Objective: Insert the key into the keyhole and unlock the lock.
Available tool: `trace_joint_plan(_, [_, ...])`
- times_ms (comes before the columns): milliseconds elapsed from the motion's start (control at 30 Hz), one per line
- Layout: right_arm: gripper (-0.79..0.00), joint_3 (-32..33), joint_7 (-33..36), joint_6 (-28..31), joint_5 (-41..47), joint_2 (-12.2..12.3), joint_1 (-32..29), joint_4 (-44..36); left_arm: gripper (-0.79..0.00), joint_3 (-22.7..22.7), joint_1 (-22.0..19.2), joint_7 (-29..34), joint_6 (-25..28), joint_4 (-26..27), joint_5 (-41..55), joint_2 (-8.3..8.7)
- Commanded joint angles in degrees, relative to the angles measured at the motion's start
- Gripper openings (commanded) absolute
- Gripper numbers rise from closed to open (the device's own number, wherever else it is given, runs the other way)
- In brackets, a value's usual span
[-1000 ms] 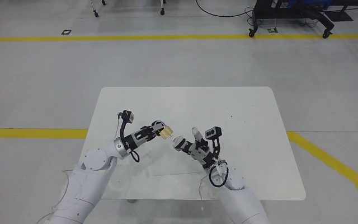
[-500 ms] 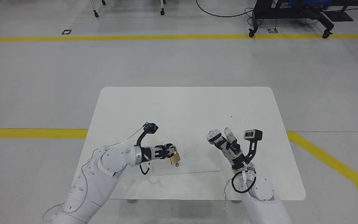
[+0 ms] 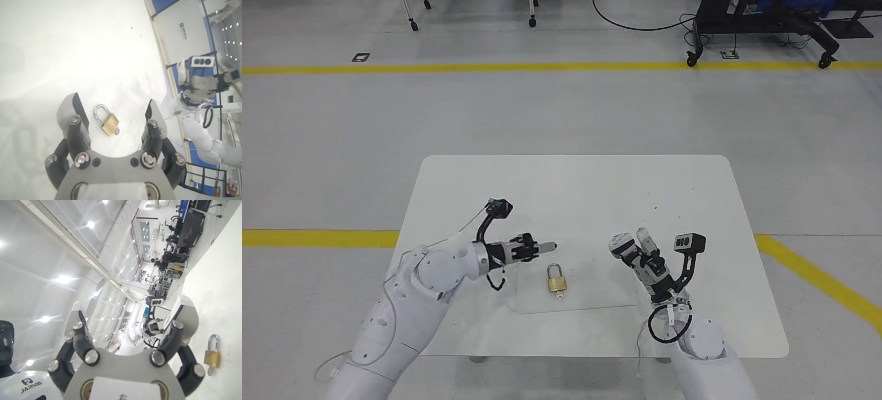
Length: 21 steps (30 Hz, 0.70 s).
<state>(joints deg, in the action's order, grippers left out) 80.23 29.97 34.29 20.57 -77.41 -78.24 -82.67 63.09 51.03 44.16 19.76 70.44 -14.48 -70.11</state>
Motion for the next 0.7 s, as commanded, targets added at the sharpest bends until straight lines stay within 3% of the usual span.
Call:
trace_joint_plan(0, [0.0,0.0,0.0,0.0,0.0,0.0,0.0,0.0,0.0,4.37,2.26,-1.16,-0.03,4.84,-1.63,1.16])
trace_joint_plan(233, [0.0,-0.05,0.08,0.49,-1.02,0.04,0.02,-0.54,0.0,15.25,11.18,-13.18,-1.12,19.96,-19.9,3.89])
trace_joint_plan(333, [0.0,1.17,-0.83,6.48,-10.67,0.43,-0.31,-1.57,0.0,18.22,14.31,-19.97,-3.35,23.41,-29.96,4.51])
trace_joint_plan(533, [0.0,8.95,-16.04,15.0,-33.19,0.82,-2.05,-4.89,0.0,23.62,17.35,-27.11,-8.04,24.71,-39.55,5.25])
trace_joint_plan(667, [0.0,15.05,-27.29,15.98,-48.27,0.88,-3.52,-8.22,0.0,25.41,18.05,-29.7,-11.43,24.08,-45.0,5.5])
